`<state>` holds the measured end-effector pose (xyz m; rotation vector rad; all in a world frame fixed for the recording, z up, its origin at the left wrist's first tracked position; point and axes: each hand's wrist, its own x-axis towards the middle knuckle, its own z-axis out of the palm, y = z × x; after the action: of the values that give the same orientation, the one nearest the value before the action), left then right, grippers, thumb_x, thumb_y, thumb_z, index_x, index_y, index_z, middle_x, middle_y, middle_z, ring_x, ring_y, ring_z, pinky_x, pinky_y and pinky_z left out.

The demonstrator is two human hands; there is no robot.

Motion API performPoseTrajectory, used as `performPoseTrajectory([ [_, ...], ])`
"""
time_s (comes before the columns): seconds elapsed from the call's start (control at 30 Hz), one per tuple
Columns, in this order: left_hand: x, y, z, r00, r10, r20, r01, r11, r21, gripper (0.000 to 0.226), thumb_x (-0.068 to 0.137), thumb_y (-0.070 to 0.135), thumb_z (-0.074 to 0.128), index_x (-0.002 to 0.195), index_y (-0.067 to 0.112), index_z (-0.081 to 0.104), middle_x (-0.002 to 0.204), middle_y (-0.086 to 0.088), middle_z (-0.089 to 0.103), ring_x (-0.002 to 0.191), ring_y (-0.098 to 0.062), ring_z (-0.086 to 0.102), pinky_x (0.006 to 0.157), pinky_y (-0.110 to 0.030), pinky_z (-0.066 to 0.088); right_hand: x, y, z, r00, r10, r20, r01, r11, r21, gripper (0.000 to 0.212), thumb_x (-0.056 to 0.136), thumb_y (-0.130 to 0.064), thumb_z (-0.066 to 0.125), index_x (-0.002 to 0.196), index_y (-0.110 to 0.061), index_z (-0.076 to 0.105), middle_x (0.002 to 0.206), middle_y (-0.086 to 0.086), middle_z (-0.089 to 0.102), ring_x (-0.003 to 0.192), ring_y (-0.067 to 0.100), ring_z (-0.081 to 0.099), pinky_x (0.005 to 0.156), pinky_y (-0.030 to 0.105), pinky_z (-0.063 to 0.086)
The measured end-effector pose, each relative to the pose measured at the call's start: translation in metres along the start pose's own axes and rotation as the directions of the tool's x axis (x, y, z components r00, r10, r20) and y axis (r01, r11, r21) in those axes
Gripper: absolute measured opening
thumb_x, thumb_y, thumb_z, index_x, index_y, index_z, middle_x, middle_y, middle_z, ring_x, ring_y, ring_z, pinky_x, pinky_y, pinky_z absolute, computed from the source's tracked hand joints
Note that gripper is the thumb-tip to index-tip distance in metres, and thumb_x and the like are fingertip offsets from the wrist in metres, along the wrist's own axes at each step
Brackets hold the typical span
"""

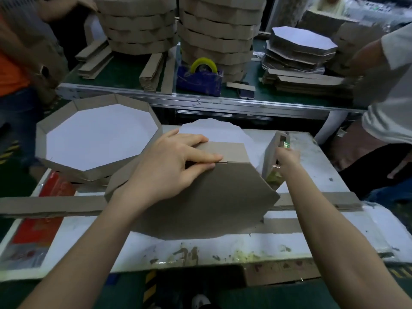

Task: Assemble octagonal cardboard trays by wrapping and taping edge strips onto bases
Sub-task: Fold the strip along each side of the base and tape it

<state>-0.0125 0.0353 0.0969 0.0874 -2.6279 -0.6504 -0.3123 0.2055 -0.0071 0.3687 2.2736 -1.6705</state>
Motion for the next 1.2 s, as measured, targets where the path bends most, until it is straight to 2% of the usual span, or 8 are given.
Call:
performPoseTrajectory([
  [0.2,0.001,-0.005,0.003,1.000,-0.015,-0.023,0.015,1.000,-0.022,0.028,0.087,0.039,0.060,0.114,0.040,0.066,0.127,0.003,0.065,0.117,-0.015,0.056,0.098,-0.036,0.043,0.051,0.034,0.003,0.992,0.094,-0.084,-0.113,0.959,-0.261,0.043,0.092,-0.006,0.053,0.133,0.005,0.048,0.134,0.023,0.054,0.124,0.042,0.050,0.107,0.048,0.045],
  [0.43,0.012,0.002,0.011,1.000,-0.021,-0.020,0.021,1.000,0.017,0.027,0.088,0.040,0.060,0.113,0.043,0.067,0.126,0.007,0.065,0.119,-0.014,0.056,0.096,-0.042,0.046,0.067,0.033,0.004,0.982,0.100,-0.162,-0.165,0.875,-0.455,0.040,0.093,-0.016,0.056,0.130,-0.001,0.051,0.139,0.022,0.045,0.127,0.038,0.040,0.105,0.044,0.039],
  [0.63,0.018,0.006,0.016,0.998,-0.036,-0.042,0.038,0.998,0.054,0.026,0.086,0.042,0.060,0.111,0.044,0.068,0.125,0.009,0.065,0.118,-0.013,0.056,0.096,-0.039,0.046,0.076,0.032,-0.002,0.967,0.226,-0.119,-0.250,0.932,-0.264,0.034,0.092,-0.012,0.058,0.122,0.002,0.051,0.122,0.019,0.059,0.116,0.035,0.054,0.101,0.044,0.049],
  [0.8,0.021,0.007,0.018,0.998,-0.041,-0.045,0.044,0.997,0.061,0.026,0.086,0.043,0.060,0.111,0.047,0.067,0.127,0.011,0.064,0.119,-0.014,0.056,0.097,-0.041,0.046,0.070,0.034,0.004,0.939,0.294,-0.178,-0.265,0.949,0.169,0.015,0.084,-0.017,0.059,0.095,-0.007,0.057,0.082,0.007,0.059,0.070,0.022,0.053,0.058,0.031,0.042],
  [0.87,0.021,0.008,0.020,0.998,-0.038,-0.057,0.041,0.997,0.058,0.026,0.086,0.042,0.061,0.111,0.046,0.067,0.126,0.011,0.064,0.117,-0.015,0.057,0.096,-0.042,0.046,0.065,0.036,0.005,0.935,0.298,-0.191,-0.219,0.911,0.350,0.016,0.083,-0.026,0.059,0.082,-0.010,0.060,0.076,0.002,0.061,0.062,0.017,0.052,0.051,0.030,0.040],
  [1.03,0.021,0.009,0.021,0.997,-0.042,-0.071,0.046,0.997,0.068,0.026,0.086,0.042,0.060,0.111,0.047,0.067,0.125,0.010,0.065,0.116,-0.015,0.058,0.095,-0.038,0.045,0.045,0.051,0.006,0.944,0.277,-0.182,-0.129,0.813,0.568,0.024,0.081,-0.032,0.057,0.077,-0.011,0.067,0.076,0.000,0.068,0.065,0.018,0.058,0.052,0.027,0.041],
  [1.1,0.019,0.007,0.020,0.997,-0.042,-0.067,0.047,0.996,0.077,0.026,0.086,0.043,0.058,0.111,0.048,0.066,0.125,0.011,0.064,0.116,-0.014,0.057,0.095,-0.035,0.044,0.038,0.068,0.004,0.963,0.222,-0.154,-0.111,0.845,0.523,0.021,0.084,-0.027,0.059,0.074,-0.010,0.063,0.080,0.004,0.066,0.071,0.021,0.057,0.057,0.032,0.046],
  [1.2,0.015,0.004,0.019,0.996,-0.047,-0.076,0.053,0.996,0.077,0.027,0.087,0.043,0.058,0.112,0.049,0.064,0.126,0.012,0.064,0.115,-0.015,0.058,0.093,-0.036,0.045,0.034,0.096,0.000,0.973,0.141,-0.184,-0.065,0.929,0.364,0.020,0.091,-0.018,0.062,0.077,-0.003,0.061,0.092,0.012,0.062,0.086,0.027,0.058,0.084,0.048,0.056],
])
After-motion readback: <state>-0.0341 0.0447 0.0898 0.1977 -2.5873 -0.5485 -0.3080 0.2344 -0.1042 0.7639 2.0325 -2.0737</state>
